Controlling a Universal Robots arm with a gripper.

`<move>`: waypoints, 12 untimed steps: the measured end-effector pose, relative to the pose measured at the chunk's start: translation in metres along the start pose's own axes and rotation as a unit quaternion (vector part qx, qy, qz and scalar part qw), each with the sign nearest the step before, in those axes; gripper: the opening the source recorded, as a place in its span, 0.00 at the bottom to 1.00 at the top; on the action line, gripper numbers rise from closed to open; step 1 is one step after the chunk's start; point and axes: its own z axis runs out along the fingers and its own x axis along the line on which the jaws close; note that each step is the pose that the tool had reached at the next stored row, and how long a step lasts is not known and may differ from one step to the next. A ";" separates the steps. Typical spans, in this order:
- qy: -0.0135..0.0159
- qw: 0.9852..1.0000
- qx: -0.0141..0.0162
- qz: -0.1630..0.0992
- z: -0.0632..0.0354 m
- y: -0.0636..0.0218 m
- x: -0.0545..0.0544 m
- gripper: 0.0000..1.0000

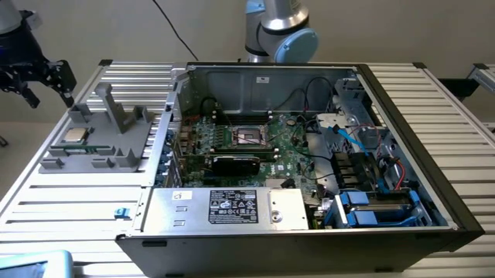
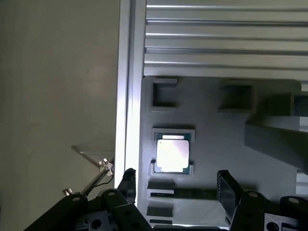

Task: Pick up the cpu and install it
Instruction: 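Pick up the cpu and move it towards the insertion slot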

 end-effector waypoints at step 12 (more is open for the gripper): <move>0.000 1.000 0.000 -0.001 0.0218 -0.0009 0.000 0.78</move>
